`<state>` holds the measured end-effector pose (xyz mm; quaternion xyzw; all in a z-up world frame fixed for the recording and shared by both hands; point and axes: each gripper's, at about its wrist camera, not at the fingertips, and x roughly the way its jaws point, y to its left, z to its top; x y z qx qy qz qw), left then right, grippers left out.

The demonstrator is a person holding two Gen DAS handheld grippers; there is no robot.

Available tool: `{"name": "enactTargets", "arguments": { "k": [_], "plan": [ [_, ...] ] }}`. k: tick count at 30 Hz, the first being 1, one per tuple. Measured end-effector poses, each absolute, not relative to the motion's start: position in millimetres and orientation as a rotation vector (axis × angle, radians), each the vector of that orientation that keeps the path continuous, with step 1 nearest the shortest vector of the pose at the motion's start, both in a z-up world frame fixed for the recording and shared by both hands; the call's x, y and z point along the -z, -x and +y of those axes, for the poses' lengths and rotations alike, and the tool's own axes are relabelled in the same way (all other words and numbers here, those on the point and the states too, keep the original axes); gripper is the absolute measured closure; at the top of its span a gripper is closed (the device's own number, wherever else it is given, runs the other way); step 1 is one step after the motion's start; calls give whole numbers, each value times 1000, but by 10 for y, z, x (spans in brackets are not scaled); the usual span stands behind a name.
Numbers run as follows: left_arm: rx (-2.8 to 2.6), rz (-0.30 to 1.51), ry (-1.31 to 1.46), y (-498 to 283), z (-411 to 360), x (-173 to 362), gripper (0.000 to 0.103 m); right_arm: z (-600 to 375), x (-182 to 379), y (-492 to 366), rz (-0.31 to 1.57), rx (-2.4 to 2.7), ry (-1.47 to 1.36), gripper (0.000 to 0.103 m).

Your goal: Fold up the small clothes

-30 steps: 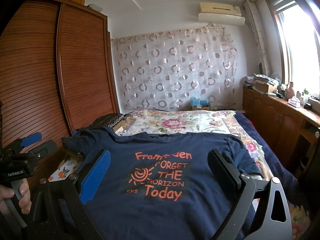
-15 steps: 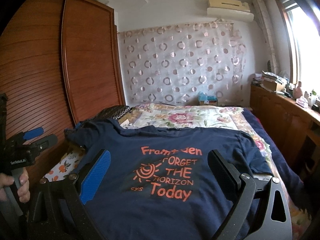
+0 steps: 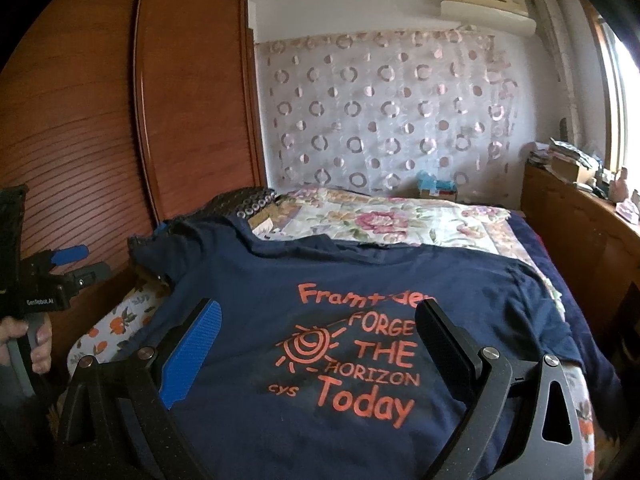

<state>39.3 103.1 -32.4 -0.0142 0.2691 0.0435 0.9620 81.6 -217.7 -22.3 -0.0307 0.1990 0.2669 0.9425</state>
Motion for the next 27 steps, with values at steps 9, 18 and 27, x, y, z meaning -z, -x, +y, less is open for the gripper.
{"name": "enactTargets", "arguments": {
  "k": [9,18,27],
  "plan": [
    [-54,606,55,-652,1598,370,17,-1977,268,-957,463,-599,109,5],
    [-49,667,115,-1080,2009,352,43,-2004,263,-1008,492,-624,109,5],
    [-54,788,168,-1660,2156,565,43,-1902,296,-1006,498,-631,141,5]
  ]
}}
